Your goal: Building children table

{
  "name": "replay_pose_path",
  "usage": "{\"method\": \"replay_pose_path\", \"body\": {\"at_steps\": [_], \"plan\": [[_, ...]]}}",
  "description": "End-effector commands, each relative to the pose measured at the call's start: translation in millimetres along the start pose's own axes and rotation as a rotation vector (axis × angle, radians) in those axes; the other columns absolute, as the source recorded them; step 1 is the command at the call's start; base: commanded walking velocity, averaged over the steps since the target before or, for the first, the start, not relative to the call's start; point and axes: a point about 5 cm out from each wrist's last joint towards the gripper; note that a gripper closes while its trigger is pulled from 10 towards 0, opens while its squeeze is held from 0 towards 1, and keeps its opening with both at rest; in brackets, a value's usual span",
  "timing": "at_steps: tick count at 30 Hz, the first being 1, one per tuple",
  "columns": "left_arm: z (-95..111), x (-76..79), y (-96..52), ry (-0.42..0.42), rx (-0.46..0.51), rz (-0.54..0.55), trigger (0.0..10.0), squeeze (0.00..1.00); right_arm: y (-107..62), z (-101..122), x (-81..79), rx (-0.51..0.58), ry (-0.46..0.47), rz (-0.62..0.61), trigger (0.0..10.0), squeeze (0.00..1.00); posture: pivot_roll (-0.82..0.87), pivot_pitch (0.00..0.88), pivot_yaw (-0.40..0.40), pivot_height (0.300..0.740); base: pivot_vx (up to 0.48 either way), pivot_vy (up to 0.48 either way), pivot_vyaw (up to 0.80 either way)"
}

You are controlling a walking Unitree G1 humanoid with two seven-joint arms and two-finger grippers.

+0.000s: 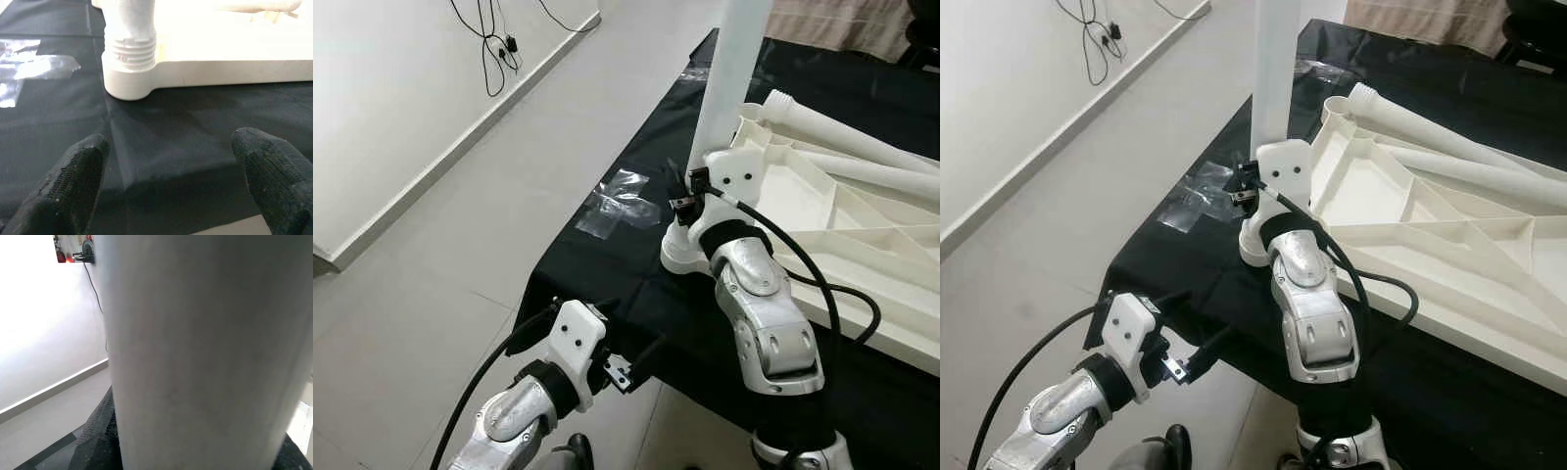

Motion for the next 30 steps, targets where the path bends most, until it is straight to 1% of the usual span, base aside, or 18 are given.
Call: {"method": "replay_pose_path", "body": {"at_steps": [1, 2, 5, 7, 8, 9, 10, 11, 12, 13, 16, 17, 19, 22, 23, 24, 27, 30], "plan": [[-5, -1.1, -3.0, 0.003, -0.022, -0.002, 10.0, 0.0, -3.9, -44, 9.3, -0.218, 0.02, -0.024, 10.0, 0.0, 0.06, 0.255, 0.016, 0.74, 0.0, 0.0, 0.0], [-5, -1.0, -2.8, 0.002, -0.022, -0.004, 10.0, 0.0, -0.4, -38, 9.8, -0.184, 0.05, -0.002, 10.0, 1.0, 0.06, 0.256, 0.016, 0.74, 0.0, 0.0, 0.0], [-5, -0.9, -2.6, 0.002, -0.021, -0.005, 10.0, 0.0, 1.8, -34, 10.3, -0.16, 0.07, 0.012, 10.0, 1.0, 0.06, 0.256, 0.016, 0.74, 0.0, 0.0, 0.0], [-5, -0.5, -2.1, 0.001, -0.018, -0.006, 10.0, 0.0, 13.0, -18, 13.9, -0.077, 0.123, 0.077, 10.0, 1.0, 0.06, 0.262, 0.014, 0.74, 0.0, 0.0, 0.0], [-5, -0.5, -2.1, 0.001, -0.018, -0.006, 10.0, 0.0, 13.0, -18, 13.9, -0.077, 0.123, 0.077, 10.0, 1.0, 0.06, 0.262, 0.014, 0.74, 0.0, 0.0, 0.0], [-5, -0.3, -1.7, 0.001, -0.015, -0.004, 10.0, 0.0, 21.1, -4, 15.6, -0.01, 0.163, 0.164, 10.0, 0.61, 0.06, 0.265, 0.012, 0.74, 0.0, 0.0, 0.0], [-5, -0.3, -1.7, 0.001, -0.015, -0.004, 10.0, 0.0, 21.1, -4, 15.6, -0.01, 0.163, 0.164, 10.0, 0.61, 0.06, 0.265, 0.012, 0.74, 0.0, 0.0, 0.0], [-5, -0.2, -1.5, 0.001, -0.013, -0.003, 10.0, 0.0, 24.9, 4, 16.5, 0.025, 0.182, 0.228, 10.0, 0.0, 0.06, 0.266, 0.01, 0.74, 0.0, 0.0, 0.0], [-4, -0.2, -1.4, 0.001, -0.012, -0.002, 10.0, 0.0, 27.0, 8, 17.1, 0.045, 0.193, 0.27, 10.0, 0.0, 0.06, 0.266, 0.01, 0.74, 0.0, 0.0, 0.0], [-4, -0.1, -1.1, 0.001, -0.011, -0.001, 10.0, 0.0, 29.9, 13, 19.2, 0.061, 0.172, 0.314, 10.0, 0.0, 0.06, 0.268, 0.008, 0.74, 0.0, 0.0, 0.0], [-4, -0.1, -0.9, 0.002, -0.01, 0.0, 10.0, 0.0, 32.8, 15, 22.2, 0.062, 0.153, 0.337, 10.0, 0.0, 0.06, 0.269, 0.007, 0.74, 0.0, 0.0, 0.0], [-4, 0.0, -0.7, 0.002, -0.009, 0.001, 10.0, 0.0, 37.5, 16, 27.5, 0.055, 0.14, 0.346, 0.0, 0.0, 0.07, 0.269, 0.004, 0.74, 0.0, 0.0, 0.0], [-4, 0.1, -0.5, 0.003, -0.006, 0.006, 10.0, 0.0, 46.1, 15, 36.3, 0.0, 0.072, 0.357, 0.0, 0.0, 0.06, 0.272, -0.006, 0.74, 0.0, 0.0, 0.0], [-4, 0.1, -0.5, 0.004, -0.005, 0.008, 10.0, 0.0, 48.7, 13, 39.0, -0.027, 0.054, 0.353, 0.0, 0.0, 0.06, 0.272, -0.006, 0.74, 0.0, 0.0, 0.0], [-4, -0.2, -0.5, 0.003, -0.004, 0.011, 10.0, 0.0, 50.2, 11, 39.6, -0.055, 0.012, 0.352, 0.0, 0.0, 0.07, 0.273, -0.011, 0.74, 0.0, 0.0, 0.0], [-4, -0.2, -0.5, 0.003, -0.004, 0.011, 10.0, 0.0, 50.2, 11, 39.6, -0.055, 0.012, 0.352, 0.0, 0.0, 0.07, 0.273, -0.011, 0.74, 0.0, 0.0, 0.0], [0, -16.5, -4.2, -0.013, 0.01, 0.084, 10.0, 0.0, 50.8, 4, 39.6, -0.099, -0.032, 0.3, 0.0, 0.0, 0.08, 0.271, -0.009, 0.74, 0.0, 0.0, 0.0], [1, -21.0, -5.6, -0.013, 0.01, 0.103, 10.0, 0.0, 51.0, 4, 39.9, -0.102, -0.044, 0.288, 0.0, 0.0, 0.08, 0.271, -0.009, 0.74, 0.0, 0.0, 0.0]]}}
Point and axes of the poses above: a point about 5 cm out from each wrist's last joint towards the gripper, its own y axis pointing out of the wrist towards the gripper, its own z axis along the axis of the wrist's last joint, x = y × z, and after that the axes turned 2 degrees about -y, right-handed
